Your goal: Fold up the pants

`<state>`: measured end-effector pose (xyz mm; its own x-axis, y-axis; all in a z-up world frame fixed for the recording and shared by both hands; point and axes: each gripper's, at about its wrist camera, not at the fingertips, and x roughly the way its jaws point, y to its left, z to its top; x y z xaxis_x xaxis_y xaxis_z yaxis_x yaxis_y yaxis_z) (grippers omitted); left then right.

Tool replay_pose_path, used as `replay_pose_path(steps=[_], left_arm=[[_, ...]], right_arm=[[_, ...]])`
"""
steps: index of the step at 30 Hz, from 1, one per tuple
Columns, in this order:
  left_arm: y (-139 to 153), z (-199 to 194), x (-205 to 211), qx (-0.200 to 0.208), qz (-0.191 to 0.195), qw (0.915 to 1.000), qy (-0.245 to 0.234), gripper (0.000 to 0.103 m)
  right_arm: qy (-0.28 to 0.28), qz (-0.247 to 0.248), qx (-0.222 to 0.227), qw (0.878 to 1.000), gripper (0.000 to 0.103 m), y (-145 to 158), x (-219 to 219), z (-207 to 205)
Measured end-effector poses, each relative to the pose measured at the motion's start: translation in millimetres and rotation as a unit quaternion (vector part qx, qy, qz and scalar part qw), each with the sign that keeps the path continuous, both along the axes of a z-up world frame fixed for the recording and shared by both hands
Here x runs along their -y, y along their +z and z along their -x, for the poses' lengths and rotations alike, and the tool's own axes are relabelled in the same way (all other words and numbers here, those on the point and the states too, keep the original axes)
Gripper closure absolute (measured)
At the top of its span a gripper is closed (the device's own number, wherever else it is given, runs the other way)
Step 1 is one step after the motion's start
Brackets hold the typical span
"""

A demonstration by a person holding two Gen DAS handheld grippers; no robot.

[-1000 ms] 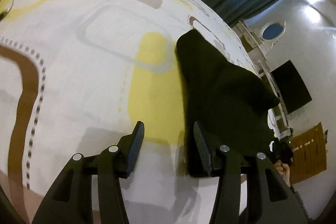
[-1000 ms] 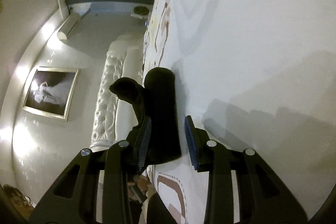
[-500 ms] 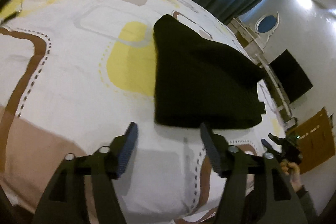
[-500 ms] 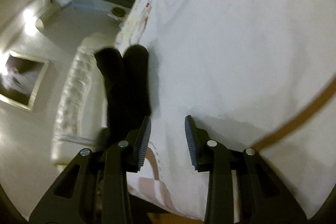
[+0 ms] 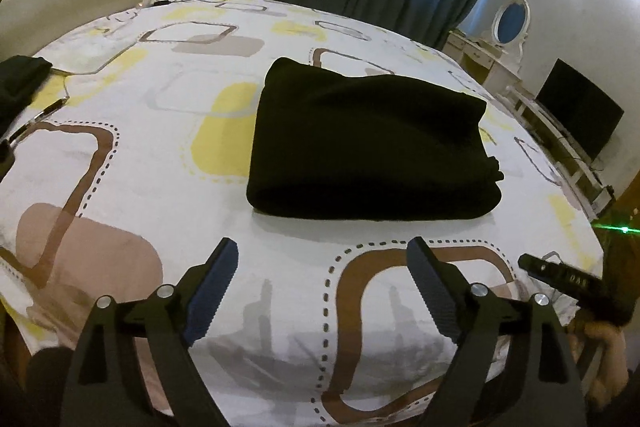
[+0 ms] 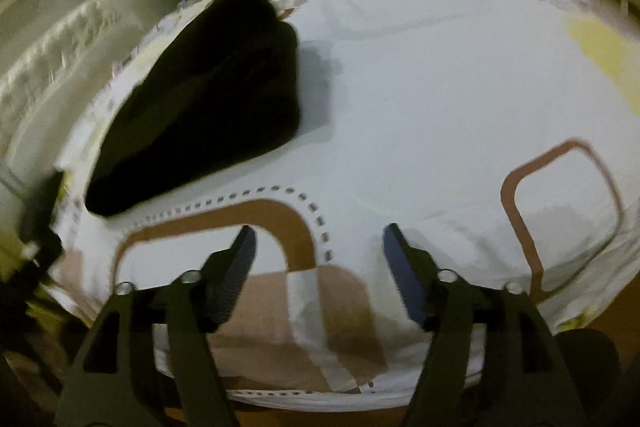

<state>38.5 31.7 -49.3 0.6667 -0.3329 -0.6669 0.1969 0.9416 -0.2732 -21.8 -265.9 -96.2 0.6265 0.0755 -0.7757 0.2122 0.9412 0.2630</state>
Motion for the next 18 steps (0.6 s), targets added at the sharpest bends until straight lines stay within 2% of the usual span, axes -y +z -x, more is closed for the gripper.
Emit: replay_pose_path(steps=[4, 6, 11, 18], left_arm=[[-3.7, 9.1, 12.9, 0.001, -0.016, 0.9999, -0.003, 0.018], [-5.0, 13.6, 19.9, 0.005, -0.026, 0.9996, -0.003, 0.018], [-6.3, 20.9, 27.7, 0.011, -0.056, 0.9982, 0.014, 0.018], [-8.3, 22.3, 27.9, -0.002, -0.063, 0.9974, 0.034, 0.018]], right_arm=[[0.028, 0.077, 0.014, 0.997, 0.027, 9.8, -39.3, 6.7], [0.038, 0.092, 0.022, 0.995, 0.026, 13.2, -52.3, 10.4], [0.043, 0.105, 0.030, 0.993, 0.026, 18.5, -69.3, 13.0], [0.046, 0.099, 0.027, 0.994, 0.026, 18.8, -70.8, 9.1]])
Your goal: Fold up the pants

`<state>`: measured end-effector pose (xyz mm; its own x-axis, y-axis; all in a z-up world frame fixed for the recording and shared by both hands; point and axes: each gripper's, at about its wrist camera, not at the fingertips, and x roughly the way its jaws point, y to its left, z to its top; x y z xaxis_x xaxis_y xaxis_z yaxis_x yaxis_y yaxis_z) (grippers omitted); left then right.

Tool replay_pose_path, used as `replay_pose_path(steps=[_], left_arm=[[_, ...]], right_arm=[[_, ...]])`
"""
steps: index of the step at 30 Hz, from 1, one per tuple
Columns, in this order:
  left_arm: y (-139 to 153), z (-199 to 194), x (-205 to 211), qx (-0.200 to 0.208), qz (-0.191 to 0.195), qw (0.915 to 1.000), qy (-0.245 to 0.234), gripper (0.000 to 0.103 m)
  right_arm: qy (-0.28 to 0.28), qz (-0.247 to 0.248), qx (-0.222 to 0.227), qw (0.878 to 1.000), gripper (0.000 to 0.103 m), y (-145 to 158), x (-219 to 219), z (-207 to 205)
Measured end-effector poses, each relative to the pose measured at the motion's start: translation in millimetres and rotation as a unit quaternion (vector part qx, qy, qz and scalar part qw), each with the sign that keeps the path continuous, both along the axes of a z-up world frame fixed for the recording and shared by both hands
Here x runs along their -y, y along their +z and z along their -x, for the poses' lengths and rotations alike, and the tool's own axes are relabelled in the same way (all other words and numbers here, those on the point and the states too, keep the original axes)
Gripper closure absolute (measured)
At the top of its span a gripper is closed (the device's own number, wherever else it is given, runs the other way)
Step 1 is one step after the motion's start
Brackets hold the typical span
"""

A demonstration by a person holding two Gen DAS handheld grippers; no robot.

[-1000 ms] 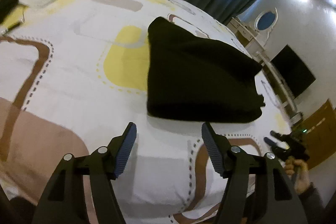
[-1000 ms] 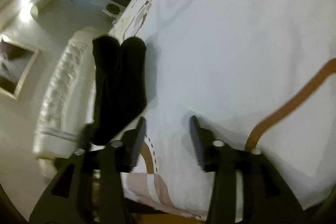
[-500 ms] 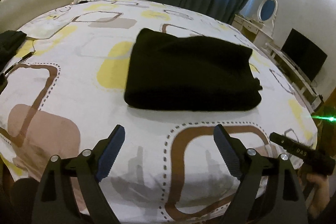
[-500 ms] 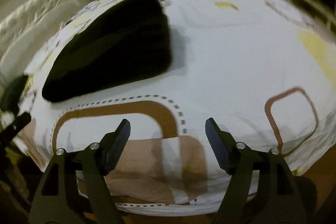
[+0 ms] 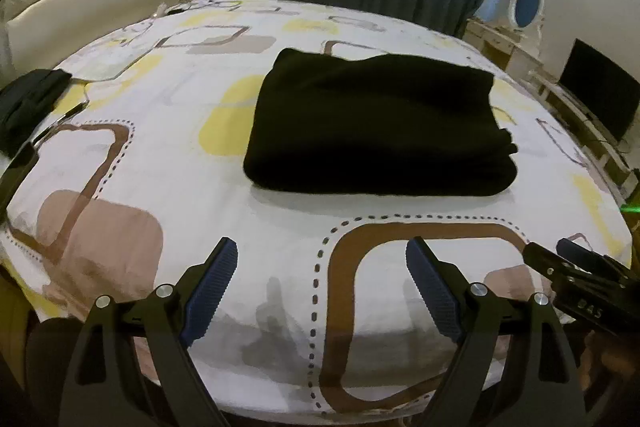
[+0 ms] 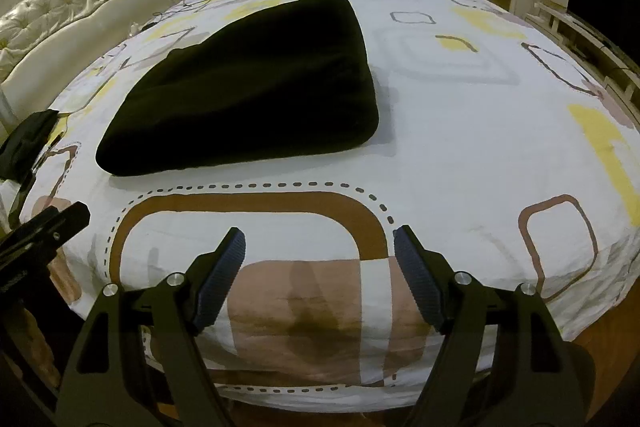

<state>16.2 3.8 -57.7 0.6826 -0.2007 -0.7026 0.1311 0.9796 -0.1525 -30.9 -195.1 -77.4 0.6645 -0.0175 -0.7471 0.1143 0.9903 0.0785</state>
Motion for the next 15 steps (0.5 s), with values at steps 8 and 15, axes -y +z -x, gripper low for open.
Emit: replay_pose_path(steps=[8, 15], left_arm=[[-0.9, 0.6, 1.8, -0.009, -0.005, 0.9999, 0.004, 0.018], [-2.7, 0.6, 4.2, -0.017, -0.010, 0.9998, 0.005, 0.018]], right_arm=[[0.000, -0.006, -0.004, 1.000, 0.026, -2.1, -1.0, -1.8], [0.001, -0.008, -0.010, 1.000, 0.026, -5.3, -1.8, -1.8]])
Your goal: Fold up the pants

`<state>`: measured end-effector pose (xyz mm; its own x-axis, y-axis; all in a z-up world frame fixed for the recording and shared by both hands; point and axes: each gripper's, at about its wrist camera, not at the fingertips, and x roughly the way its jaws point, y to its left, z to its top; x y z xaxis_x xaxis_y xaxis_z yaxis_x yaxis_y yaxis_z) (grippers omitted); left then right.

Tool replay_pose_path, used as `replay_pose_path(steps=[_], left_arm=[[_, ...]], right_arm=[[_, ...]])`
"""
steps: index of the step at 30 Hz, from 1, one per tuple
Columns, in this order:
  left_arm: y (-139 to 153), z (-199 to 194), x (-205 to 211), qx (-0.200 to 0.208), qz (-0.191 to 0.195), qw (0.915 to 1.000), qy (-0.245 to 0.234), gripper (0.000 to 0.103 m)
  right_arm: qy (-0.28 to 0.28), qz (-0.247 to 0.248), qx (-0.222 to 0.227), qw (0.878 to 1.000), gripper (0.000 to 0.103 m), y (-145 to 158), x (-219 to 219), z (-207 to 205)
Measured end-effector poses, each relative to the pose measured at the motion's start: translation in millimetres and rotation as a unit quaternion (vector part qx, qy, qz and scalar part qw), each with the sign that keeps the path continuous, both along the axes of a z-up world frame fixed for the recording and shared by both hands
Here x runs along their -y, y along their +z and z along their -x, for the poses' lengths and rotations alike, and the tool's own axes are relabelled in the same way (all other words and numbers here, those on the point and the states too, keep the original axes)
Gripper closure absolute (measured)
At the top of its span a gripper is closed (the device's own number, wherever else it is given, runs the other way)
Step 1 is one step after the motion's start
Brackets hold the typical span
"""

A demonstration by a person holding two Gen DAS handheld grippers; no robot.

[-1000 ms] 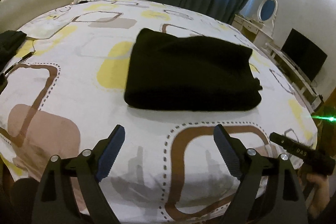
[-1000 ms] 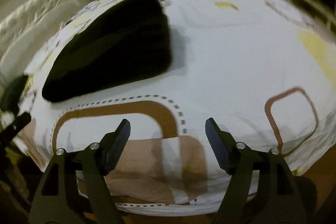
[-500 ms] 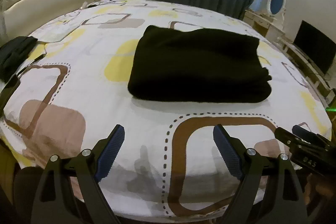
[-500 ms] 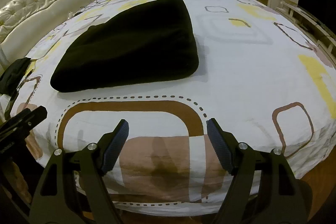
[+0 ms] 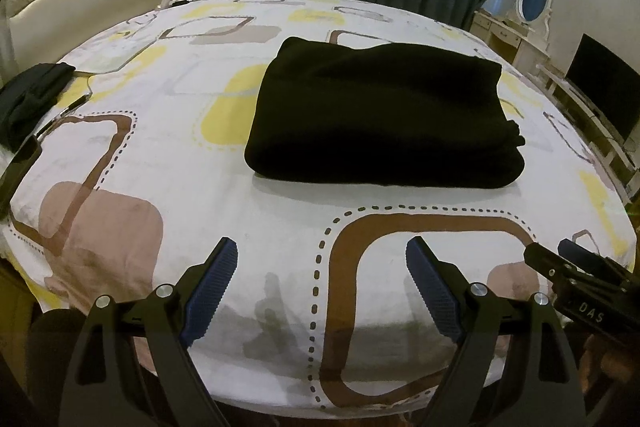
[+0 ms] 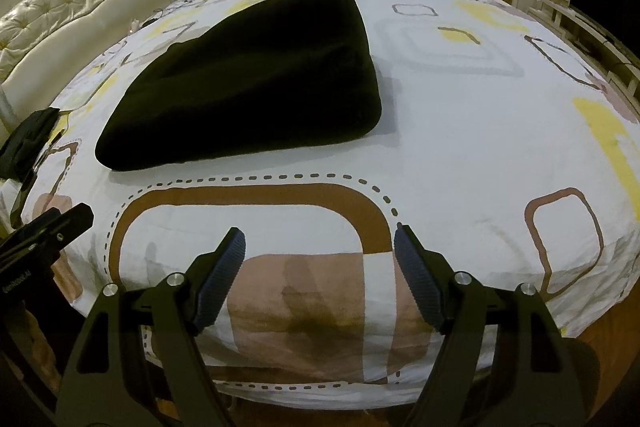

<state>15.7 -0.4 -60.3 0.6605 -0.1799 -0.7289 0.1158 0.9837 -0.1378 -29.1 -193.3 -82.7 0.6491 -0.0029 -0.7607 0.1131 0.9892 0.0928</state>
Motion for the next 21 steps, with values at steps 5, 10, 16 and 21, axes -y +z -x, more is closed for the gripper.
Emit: replay_pose_path(steps=[5, 10, 16, 21], left_arm=[[0.5, 1.3, 2.1, 0.002, -0.007, 1.0000, -0.007, 0.018], [2.3, 2.2, 8.6, 0.004, -0.035, 0.9993, -0.016, 0.018], [1.4, -1.4, 10.0, 0.000, -0.047, 0.9989, -0.008, 0.018], [10.2, 4.4, 14.2, 0.032, -0.069, 0.9971, -0.005, 0.018]], right_arm=[[0.002, -0.001, -0.004, 1.000, 0.026, -1.6, 0.0, 0.0], [0.002, -0.003, -0.006, 1.000, 0.026, -2.5, -0.3, 0.3], [0.003, -0.005, -0.007, 1.000, 0.026, -3.2, -0.3, 0.4], [0.006, -0.007, -0.008, 1.000, 0.026, -3.8, -0.5, 0.4]])
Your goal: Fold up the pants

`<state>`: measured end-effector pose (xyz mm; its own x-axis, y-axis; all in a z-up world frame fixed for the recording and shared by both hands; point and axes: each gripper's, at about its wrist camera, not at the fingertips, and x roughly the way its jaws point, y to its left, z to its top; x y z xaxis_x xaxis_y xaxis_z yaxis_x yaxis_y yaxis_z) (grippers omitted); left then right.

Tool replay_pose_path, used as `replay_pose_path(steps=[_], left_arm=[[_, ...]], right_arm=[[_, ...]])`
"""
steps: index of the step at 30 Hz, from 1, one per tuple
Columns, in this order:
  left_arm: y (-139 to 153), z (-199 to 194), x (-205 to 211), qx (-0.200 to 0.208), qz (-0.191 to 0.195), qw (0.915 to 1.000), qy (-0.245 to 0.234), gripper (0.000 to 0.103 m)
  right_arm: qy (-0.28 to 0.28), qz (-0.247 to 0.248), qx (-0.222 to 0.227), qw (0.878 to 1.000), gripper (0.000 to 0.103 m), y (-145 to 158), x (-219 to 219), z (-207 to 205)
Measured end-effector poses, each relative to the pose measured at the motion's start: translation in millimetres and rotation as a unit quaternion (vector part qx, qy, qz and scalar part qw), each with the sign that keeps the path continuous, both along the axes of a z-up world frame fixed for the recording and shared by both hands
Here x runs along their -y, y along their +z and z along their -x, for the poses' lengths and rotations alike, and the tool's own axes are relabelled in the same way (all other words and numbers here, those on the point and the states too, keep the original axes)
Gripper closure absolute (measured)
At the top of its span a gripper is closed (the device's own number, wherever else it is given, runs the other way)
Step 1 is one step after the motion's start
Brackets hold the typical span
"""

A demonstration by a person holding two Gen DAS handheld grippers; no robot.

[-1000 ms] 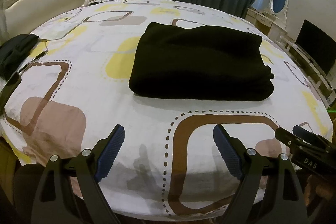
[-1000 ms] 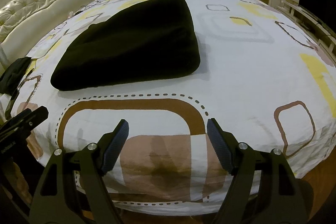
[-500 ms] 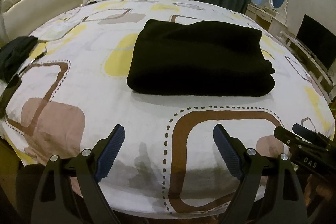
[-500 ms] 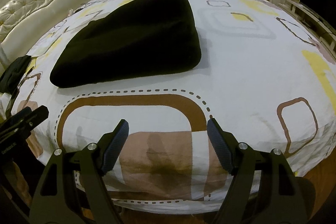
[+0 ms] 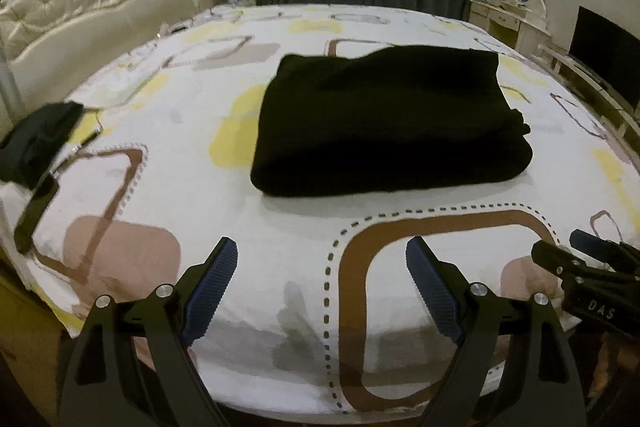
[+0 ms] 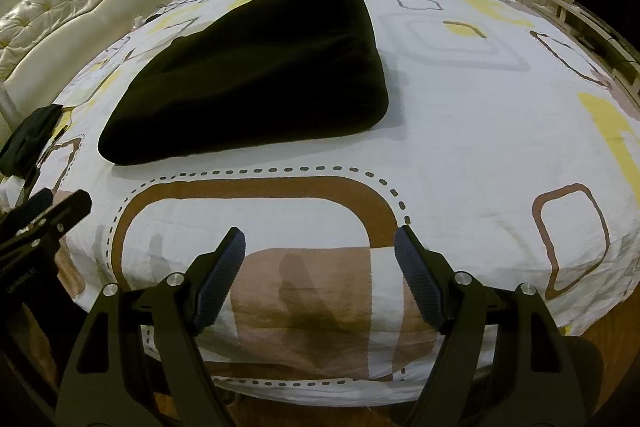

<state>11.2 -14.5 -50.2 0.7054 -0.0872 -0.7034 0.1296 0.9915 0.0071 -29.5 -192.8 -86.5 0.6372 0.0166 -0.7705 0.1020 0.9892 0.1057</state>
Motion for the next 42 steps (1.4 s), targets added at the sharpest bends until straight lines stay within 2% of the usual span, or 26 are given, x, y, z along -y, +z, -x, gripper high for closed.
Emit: replay_pose_path(steps=[2, 11, 19, 23, 28, 30, 36, 42], left_arm=[[1.4, -0.3, 2.2, 0.002, -0.007, 1.0000, -0.001, 0.018], [0.3, -2.9, 0.7, -0.014, 0.027, 0.9995, -0.008, 0.017], [20.1, 2.4, 12.1, 0.038, -0.035, 0.9986, 0.003, 0.017], [33.4, 9.3, 12.7, 0.073, -0.018, 0.9971, -0.008, 0.017], [38.8, 6.5, 13.4, 0.070, 0.000, 0.9974, -0.019, 0.017], [38.4, 4.1, 11.2, 0.063, 0.008, 0.9980, -0.008, 0.017], [41.6, 6.4, 5.5, 0.083, -0.005, 0.9958, 0.039, 0.014], [43.6, 1.0, 3.8, 0.083, -0.006, 0.9962, 0.028, 0.014]], right_arm=[[0.001, -0.001, 0.000, 1.000, 0.026, -0.2, 0.2, 0.1], [0.001, -0.005, -0.002, 1.000, 0.026, 0.0, 3.0, 1.2], [0.005, -0.007, -0.002, 1.000, 0.026, 0.2, 2.1, 1.8], [0.006, -0.010, -0.004, 1.000, 0.026, -0.3, 2.6, 1.7], [0.007, -0.010, -0.006, 1.000, 0.026, -0.6, 1.9, 1.7], [0.008, -0.011, -0.007, 1.000, 0.026, -0.8, 1.7, 1.8], [0.010, -0.012, -0.011, 1.000, 0.026, -3.7, 1.5, 2.0], [0.012, -0.012, -0.014, 1.000, 0.026, -5.6, 2.4, 2.4]])
